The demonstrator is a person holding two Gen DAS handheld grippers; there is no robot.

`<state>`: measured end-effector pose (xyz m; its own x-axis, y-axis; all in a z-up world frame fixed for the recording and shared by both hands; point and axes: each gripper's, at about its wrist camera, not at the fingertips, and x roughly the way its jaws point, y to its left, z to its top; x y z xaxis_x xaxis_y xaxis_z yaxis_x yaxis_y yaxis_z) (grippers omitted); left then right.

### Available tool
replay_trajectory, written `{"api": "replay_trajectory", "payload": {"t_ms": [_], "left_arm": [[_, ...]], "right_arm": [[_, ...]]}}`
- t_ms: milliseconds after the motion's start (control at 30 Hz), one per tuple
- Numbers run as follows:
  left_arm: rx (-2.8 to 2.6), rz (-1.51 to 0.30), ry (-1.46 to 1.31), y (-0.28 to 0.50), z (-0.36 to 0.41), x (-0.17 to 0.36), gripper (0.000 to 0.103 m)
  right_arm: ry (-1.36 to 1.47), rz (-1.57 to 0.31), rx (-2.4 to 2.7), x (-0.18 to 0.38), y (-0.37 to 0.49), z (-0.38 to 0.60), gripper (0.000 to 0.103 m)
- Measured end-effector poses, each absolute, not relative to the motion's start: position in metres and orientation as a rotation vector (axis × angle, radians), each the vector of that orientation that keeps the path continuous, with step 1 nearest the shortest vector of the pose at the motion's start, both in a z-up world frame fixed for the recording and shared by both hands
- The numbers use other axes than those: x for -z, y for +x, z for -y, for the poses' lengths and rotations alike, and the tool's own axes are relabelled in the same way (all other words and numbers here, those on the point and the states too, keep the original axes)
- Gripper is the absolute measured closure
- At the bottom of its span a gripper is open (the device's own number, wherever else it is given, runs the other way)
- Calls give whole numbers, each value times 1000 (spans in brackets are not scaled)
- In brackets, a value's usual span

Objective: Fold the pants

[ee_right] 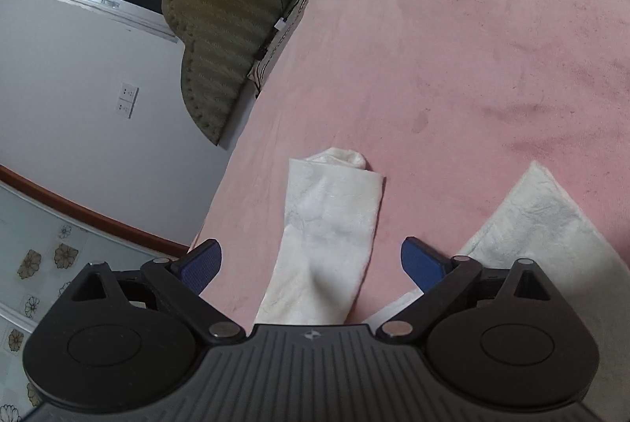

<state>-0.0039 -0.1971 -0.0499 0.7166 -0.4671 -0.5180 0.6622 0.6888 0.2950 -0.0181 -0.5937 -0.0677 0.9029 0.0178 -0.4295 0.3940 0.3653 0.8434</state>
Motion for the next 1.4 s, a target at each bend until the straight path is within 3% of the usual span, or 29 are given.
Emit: {"api": "replay_trajectory", "payload": {"t_ms": [300,633,867,933,1000,1033,1167,1400], "left_arm": [[646,-436,491,-4,201,52,0],[637,-387,521,-10,204,49,0],[716,-337,585,-24,222,53,0],[732,-334,598,-25,225,57,0],[729,-343,604,-22,226,60,0],[730,-347,602,-20,226,61,2],[743,-345,583,-15,225,61,8],[755,-262,617,-21,234,63,8]], "right_arm": [[1171,-580,131,66,10,553,1],[1216,-246,36,75,2,570,0],[1182,-245,39,72,23,579,1],[1155,-282,95,71,33,582,13],[1122,-352,167,71,43,581,66],[1107,-380,195,71,44,580,75],[1048,-373,218,66,36,569,90],[1015,-234,181,22,3,557,92]]}}
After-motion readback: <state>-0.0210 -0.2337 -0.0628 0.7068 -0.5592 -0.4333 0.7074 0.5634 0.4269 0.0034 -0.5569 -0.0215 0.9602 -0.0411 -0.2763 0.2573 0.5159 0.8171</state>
